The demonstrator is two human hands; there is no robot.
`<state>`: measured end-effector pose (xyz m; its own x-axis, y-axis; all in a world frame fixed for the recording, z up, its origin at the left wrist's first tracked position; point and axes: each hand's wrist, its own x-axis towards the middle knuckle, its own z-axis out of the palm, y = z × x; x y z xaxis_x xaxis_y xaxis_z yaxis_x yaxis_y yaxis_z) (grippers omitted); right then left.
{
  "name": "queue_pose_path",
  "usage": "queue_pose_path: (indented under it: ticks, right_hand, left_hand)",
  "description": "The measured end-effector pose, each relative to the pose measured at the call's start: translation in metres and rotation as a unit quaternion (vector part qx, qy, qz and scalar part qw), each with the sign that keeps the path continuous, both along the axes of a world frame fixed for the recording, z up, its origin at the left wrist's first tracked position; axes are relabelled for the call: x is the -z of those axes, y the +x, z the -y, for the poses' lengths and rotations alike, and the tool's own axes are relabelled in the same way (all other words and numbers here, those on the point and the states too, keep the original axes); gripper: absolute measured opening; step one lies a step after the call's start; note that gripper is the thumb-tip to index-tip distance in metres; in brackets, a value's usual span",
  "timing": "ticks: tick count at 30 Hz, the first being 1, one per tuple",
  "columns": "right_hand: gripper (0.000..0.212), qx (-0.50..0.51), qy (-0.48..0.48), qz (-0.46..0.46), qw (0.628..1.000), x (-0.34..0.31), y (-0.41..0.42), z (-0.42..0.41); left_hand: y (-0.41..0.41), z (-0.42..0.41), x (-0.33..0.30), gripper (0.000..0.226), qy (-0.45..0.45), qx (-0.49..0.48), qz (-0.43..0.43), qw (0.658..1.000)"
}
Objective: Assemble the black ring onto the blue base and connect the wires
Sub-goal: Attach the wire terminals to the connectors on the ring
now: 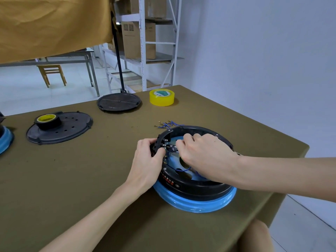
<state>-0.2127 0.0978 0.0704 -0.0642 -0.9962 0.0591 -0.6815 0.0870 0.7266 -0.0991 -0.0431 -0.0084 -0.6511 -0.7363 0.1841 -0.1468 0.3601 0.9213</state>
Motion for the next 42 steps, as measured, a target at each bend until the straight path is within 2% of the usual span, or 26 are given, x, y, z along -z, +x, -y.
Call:
queue_pose_path:
  ticks: [3, 9, 12, 23, 29, 35, 38, 40, 42]
  right_hand:
    - [0.023, -0.016, -0.001, 0.011, 1.0, 0.003, -0.003, 0.001]
    - [0.033, -0.031, 0.002, 0.081, 0.996, 0.006, -0.008, 0.004]
    - [0.027, -0.034, 0.014, 0.081, 0.996, 0.005, -0.008, 0.005]
    - [0.031, -0.045, 0.014, 0.109, 0.993, 0.006, -0.014, 0.008]
    - [0.043, -0.018, -0.023, 0.16, 0.987, 0.013, -0.02, 0.012]
    - [0.041, 0.047, -0.067, 0.211, 0.974, 0.016, -0.028, 0.015]
    - [0.032, 0.092, -0.041, 0.255, 0.962, 0.011, -0.032, 0.019]
    - [0.04, 0.105, -0.03, 0.27, 0.957, 0.006, -0.035, 0.021]
    - [0.039, 0.112, -0.027, 0.274, 0.955, 0.002, -0.038, 0.023]
  left_hand:
    - [0.0, 0.0, 0.0, 0.019, 0.001, -0.003, 0.003, 1.0]
    - [0.001, 0.0, 0.0, 0.019, 0.002, -0.007, -0.001, 1.0]
    - [0.0, -0.001, 0.0, 0.019, 0.003, -0.009, -0.003, 1.0]
    - [0.0, -0.001, 0.0, 0.024, -0.003, -0.012, 0.003, 1.0]
    - [0.0, -0.001, 0.0, 0.024, 0.001, -0.011, 0.0, 1.0]
    - [0.0, 0.0, 0.001, 0.025, 0.0, -0.008, -0.003, 1.0]
    - [0.0, 0.001, 0.002, 0.024, 0.003, -0.005, -0.002, 1.0]
    - [0.0, 0.002, 0.003, 0.025, 0.004, -0.003, -0.003, 1.0]
    - [0.001, 0.002, 0.003, 0.026, 0.007, -0.002, -0.004, 1.0]
